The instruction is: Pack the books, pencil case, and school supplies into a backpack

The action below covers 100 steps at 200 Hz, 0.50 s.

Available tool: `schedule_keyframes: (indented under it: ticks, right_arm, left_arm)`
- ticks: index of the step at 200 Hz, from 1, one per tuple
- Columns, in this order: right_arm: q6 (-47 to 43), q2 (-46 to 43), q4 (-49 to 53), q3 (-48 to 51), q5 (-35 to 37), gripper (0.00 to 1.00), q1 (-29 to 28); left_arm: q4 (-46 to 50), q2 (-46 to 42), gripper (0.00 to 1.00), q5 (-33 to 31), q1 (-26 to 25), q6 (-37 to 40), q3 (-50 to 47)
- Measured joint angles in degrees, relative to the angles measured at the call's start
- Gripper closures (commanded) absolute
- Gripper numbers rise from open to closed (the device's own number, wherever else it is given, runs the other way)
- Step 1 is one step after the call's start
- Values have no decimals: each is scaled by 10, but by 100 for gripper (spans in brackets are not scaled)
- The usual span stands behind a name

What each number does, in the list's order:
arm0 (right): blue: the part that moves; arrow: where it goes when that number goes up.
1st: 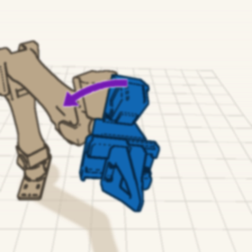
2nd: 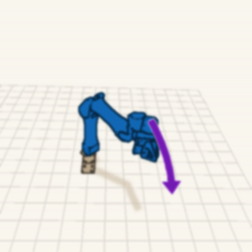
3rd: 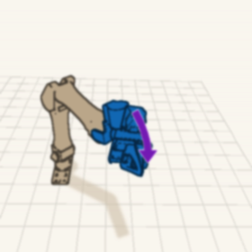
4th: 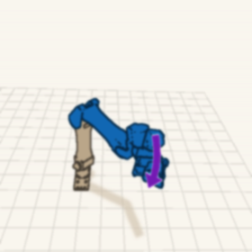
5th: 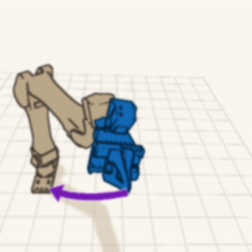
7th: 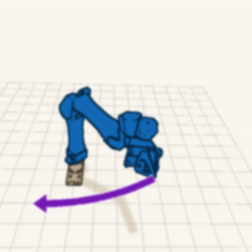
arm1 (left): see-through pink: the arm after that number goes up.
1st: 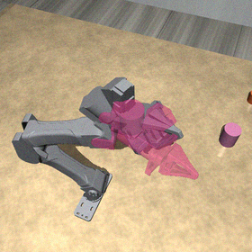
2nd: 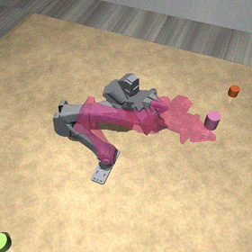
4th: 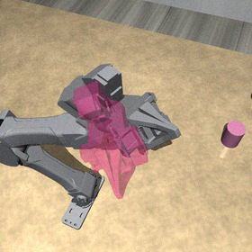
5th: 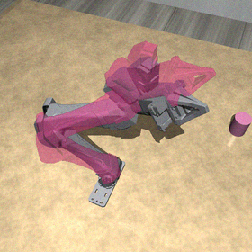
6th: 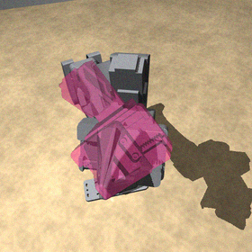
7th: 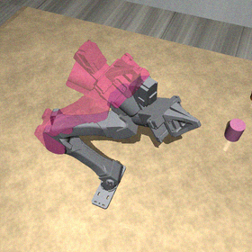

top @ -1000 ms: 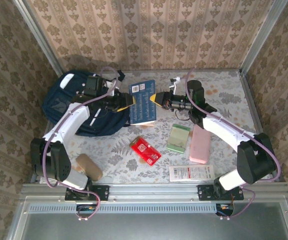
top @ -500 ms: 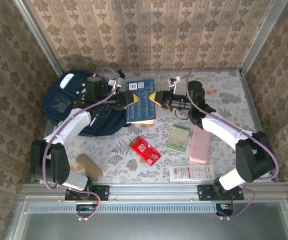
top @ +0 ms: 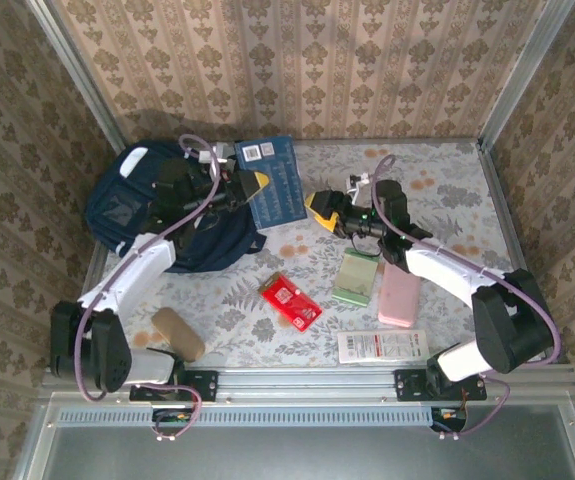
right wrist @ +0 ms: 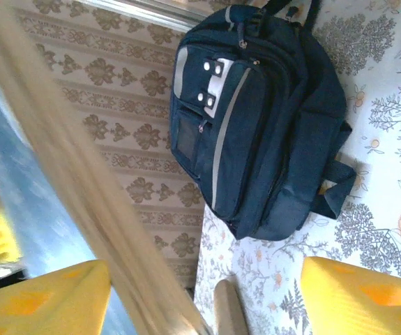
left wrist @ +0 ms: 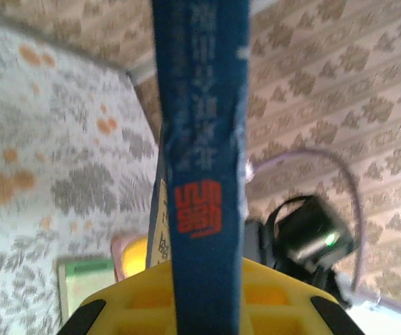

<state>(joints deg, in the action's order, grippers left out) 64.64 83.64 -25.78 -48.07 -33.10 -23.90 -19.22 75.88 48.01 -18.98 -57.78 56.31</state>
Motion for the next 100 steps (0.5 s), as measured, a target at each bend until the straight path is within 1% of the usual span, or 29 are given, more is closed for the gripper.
schedule_keyframes:
  ticks: [26, 55, 73, 87, 100]
  right_arm:
    - [52, 4, -116, 37, 28, 14, -36]
    - [106, 21, -247, 47, 74, 10, -69]
    - [143, 43, -324, 47, 108, 10, -84]
    - [170, 64, -375, 45, 132, 14, -92]
    - [186, 81, -402, 39, 150, 18, -96]
  left_arm:
    - [-21, -23, 100, -67, -16, -12, 0]
    - [-31, -22, 100, -127, -36, -23, 0]
    - [-40, -22, 100, -154, -47, -31, 0]
    - [-43, -22, 100, -171, -52, -38, 0]
    - [-46, -23, 100, -186, -55, -43, -2]
